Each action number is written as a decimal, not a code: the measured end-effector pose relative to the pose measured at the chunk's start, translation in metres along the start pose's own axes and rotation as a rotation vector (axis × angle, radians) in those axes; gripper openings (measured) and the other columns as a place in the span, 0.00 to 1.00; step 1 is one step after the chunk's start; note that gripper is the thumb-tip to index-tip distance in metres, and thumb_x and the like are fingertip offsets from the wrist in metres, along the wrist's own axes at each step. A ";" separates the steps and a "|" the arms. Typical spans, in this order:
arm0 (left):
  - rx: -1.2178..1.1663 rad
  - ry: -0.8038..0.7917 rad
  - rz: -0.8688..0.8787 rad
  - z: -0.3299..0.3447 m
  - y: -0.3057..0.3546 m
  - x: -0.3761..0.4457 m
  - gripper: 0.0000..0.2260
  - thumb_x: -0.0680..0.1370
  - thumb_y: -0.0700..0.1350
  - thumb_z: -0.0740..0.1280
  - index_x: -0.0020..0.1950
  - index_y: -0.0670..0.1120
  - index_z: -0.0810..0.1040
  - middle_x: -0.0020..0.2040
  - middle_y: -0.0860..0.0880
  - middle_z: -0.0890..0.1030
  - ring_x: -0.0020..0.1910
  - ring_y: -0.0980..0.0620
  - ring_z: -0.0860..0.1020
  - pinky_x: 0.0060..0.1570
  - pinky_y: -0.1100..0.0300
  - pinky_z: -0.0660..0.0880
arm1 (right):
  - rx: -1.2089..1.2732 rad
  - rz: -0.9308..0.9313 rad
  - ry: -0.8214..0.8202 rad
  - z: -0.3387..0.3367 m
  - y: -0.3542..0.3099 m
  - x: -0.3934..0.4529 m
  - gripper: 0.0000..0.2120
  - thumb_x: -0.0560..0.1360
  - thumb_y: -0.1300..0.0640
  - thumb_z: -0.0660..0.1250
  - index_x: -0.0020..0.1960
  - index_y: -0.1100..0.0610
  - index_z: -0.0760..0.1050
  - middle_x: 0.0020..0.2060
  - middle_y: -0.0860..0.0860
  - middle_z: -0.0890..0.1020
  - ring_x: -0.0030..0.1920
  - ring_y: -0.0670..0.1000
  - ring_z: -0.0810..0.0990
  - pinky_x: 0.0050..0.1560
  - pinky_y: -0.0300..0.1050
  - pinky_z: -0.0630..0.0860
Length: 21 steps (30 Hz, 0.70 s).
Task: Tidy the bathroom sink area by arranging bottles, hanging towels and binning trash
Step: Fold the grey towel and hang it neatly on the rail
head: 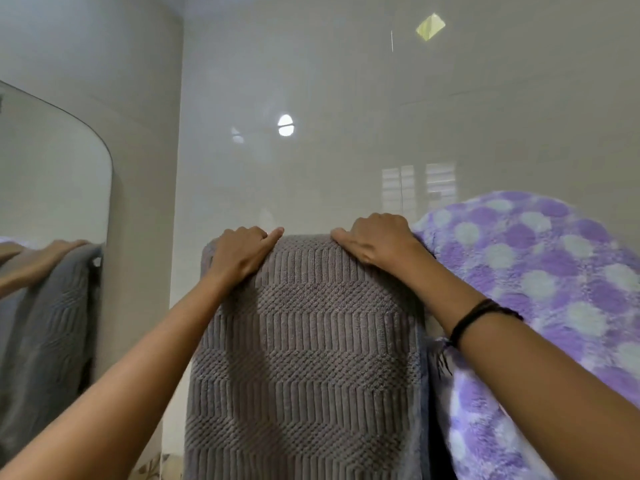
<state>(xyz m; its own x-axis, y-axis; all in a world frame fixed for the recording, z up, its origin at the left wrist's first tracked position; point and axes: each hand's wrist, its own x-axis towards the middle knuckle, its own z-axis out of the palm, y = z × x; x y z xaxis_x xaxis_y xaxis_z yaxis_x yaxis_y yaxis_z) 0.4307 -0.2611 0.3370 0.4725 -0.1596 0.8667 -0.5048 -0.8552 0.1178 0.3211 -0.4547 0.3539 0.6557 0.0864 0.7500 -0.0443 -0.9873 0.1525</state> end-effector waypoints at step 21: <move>0.052 0.048 0.260 0.026 -0.017 -0.081 0.35 0.74 0.69 0.38 0.76 0.53 0.40 0.77 0.50 0.43 0.76 0.51 0.44 0.73 0.44 0.39 | -0.209 -0.151 0.253 0.061 -0.004 -0.059 0.42 0.76 0.34 0.48 0.74 0.59 0.33 0.77 0.56 0.41 0.77 0.54 0.41 0.71 0.60 0.31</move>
<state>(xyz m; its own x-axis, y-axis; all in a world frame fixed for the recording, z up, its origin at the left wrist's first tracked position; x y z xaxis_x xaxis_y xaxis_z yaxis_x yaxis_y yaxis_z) 0.4197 -0.2469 0.2526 0.2963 -0.3547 0.8868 -0.5667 -0.8127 -0.1357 0.3286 -0.4643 0.2701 0.4603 0.2849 0.8408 -0.1320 -0.9146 0.3822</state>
